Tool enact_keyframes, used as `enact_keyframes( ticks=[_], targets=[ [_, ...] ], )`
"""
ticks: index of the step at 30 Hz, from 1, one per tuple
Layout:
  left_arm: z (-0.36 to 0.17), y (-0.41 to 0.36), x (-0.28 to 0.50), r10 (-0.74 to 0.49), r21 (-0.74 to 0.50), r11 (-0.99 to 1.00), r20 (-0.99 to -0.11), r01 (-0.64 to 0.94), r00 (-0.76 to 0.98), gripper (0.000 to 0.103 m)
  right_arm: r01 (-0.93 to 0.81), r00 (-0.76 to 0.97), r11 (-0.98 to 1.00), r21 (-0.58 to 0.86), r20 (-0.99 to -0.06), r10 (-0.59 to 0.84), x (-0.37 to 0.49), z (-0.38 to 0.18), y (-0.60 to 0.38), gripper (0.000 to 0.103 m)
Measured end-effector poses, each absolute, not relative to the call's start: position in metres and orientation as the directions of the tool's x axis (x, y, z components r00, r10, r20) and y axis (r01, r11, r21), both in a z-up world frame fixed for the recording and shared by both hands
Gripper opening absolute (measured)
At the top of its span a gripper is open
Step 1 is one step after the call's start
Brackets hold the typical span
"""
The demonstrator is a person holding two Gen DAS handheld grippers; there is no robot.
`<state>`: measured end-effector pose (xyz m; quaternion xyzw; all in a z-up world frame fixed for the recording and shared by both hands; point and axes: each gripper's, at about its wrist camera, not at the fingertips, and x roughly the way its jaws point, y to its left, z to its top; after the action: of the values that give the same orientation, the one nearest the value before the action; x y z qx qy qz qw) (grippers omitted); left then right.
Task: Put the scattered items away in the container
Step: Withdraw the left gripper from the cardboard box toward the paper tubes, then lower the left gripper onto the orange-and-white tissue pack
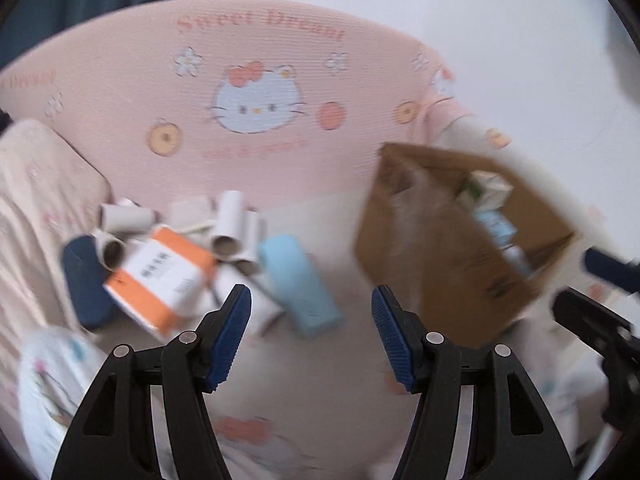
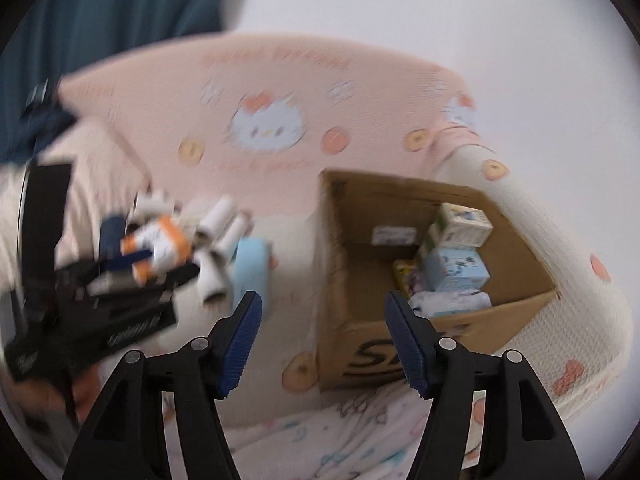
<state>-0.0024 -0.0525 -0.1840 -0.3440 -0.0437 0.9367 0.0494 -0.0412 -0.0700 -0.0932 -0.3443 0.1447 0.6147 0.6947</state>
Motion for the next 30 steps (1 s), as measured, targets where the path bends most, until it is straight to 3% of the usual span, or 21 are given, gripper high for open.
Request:
enact_keyframes(
  ticks=[5,13,21,30],
  targets=[
    [-0.219,-0.087,-0.01,0.139,-0.19,-0.982,-0.683,-0.009,-0.717,0.067,-0.868,0.256,-0.084,-0.489,-0.587,0.768,-0.091,-0.117,-0.059,0.062],
    [-0.258,-0.147,-0.029,0.184,-0.394,-0.903,-0.716,0.172,-0.673,0.067,-0.809,0.242,-0.197,-0.554,-0.619,0.748,-0.127,-0.161,-0.027,0.063],
    [-0.253,-0.187,-0.021,0.104,-0.482,-0.821,-0.654,0.306,-0.75,0.067,-0.857,0.153,-0.272,-0.438,-0.72,0.677,-0.132,-0.188,0.03,0.063],
    [-0.258,-0.219,-0.033,0.054,-0.532,-0.748,-0.644,0.396,-0.763,0.067,-0.824,0.05,-0.393,-0.408,-0.743,0.667,-0.16,-0.204,0.084,0.063]
  ],
)
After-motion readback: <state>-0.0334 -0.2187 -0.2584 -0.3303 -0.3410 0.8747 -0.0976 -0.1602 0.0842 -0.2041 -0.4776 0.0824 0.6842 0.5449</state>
